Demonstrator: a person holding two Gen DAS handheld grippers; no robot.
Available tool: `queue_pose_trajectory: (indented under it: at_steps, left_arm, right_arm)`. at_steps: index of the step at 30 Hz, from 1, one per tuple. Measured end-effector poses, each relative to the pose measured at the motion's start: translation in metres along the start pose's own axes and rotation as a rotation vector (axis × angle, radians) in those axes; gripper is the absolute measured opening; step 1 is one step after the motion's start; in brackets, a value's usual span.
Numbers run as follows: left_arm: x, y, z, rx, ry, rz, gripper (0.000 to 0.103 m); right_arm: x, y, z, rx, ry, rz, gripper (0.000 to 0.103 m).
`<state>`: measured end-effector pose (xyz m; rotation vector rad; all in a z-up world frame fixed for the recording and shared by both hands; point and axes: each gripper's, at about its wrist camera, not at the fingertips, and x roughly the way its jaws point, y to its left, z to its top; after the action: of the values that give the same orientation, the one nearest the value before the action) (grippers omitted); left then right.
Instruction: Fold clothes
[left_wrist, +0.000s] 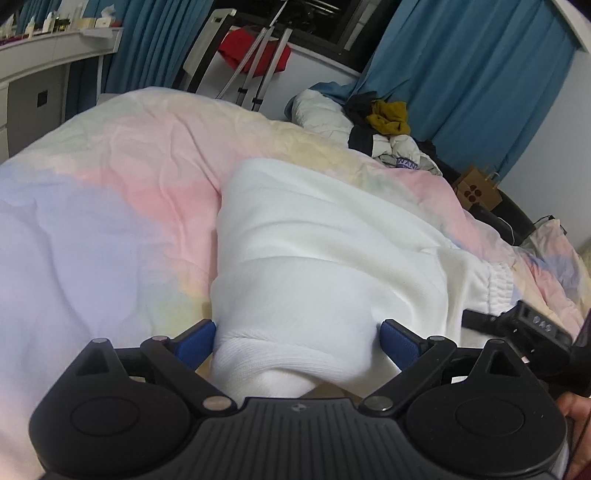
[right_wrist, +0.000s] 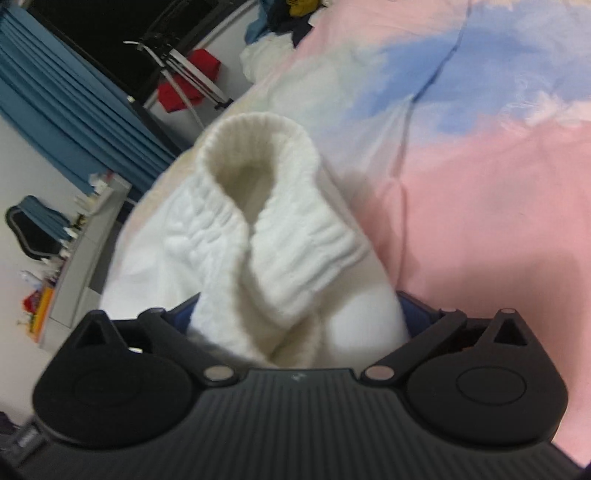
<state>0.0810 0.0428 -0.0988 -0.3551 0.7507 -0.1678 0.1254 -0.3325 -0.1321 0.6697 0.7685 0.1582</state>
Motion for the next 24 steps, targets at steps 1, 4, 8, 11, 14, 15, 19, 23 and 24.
queue_pose_trajectory:
  at_steps: [1, 4, 8, 11, 14, 15, 19, 23, 24]
  left_arm:
    - [0.001, 0.0, -0.004, -0.004, 0.003, 0.002, 0.097]
    - [0.011, -0.001, -0.004, -0.01, 0.007, 0.01, 0.097]
    - [0.022, -0.001, 0.0, -0.026, 0.01, 0.008, 0.097]
    - [0.025, -0.002, 0.0, -0.022, 0.007, 0.011, 0.097]
    - [0.029, -0.001, 0.001, -0.03, 0.01, 0.022, 0.097]
    - [0.031, 0.001, 0.002, -0.037, 0.013, 0.023, 0.097]
    - [0.034, 0.004, 0.004, -0.06, 0.017, 0.013, 0.097]
    - [0.034, 0.002, 0.003, -0.05, 0.015, 0.016, 0.096]
    - [0.034, 0.002, 0.003, -0.053, 0.015, 0.015, 0.096]
  right_arm:
    - [-0.006, 0.005, 0.0, -0.011, -0.023, 0.017, 0.103]
    - [-0.026, 0.014, 0.003, -0.007, -0.098, 0.08, 0.103]
    - [-0.032, 0.011, 0.008, 0.024, -0.134, 0.089, 0.096]
    - [-0.03, 0.01, 0.005, 0.03, -0.154, 0.022, 0.086]
    - [-0.042, 0.007, -0.001, 0.061, -0.153, 0.065, 0.086]
    - [-0.045, 0.002, 0.0, 0.094, -0.145, 0.098, 0.086]
    - [-0.048, -0.024, 0.008, 0.27, -0.096, 0.208, 0.086]
    - [-0.043, -0.036, 0.01, 0.334, -0.055, 0.217, 0.086]
    - [-0.042, -0.033, 0.011, 0.309, -0.048, 0.201, 0.086]
